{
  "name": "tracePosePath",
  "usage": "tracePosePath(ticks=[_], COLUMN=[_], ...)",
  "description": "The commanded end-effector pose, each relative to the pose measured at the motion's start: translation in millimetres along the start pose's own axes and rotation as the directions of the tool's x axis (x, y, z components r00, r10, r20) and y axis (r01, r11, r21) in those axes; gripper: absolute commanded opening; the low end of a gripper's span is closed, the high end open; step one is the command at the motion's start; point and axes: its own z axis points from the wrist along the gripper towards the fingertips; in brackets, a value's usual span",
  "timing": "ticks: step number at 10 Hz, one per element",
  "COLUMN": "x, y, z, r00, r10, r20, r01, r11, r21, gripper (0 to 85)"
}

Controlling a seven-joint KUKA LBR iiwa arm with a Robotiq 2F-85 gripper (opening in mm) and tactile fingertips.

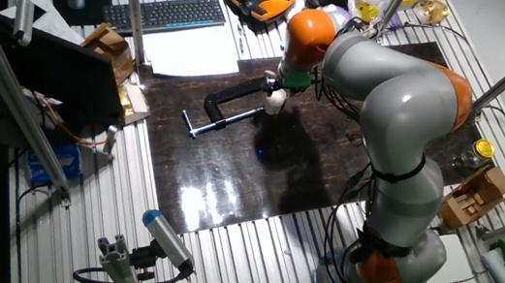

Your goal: Screw the lid onto the jar

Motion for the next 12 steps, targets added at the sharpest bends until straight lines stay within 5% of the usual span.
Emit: tracePosePath(ticks=[1,12], x=[0.2,1.5], y=[-0.5,-9.9], z=[0.9,6.4], r00=[1.0,1.0], r10=[-0.001,-0.004], r20=[0.0,0.001], r01=[0.001,0.004], r11=[1.0,1.0], r21=[0.0,-0.013], gripper=[74.0,73.7])
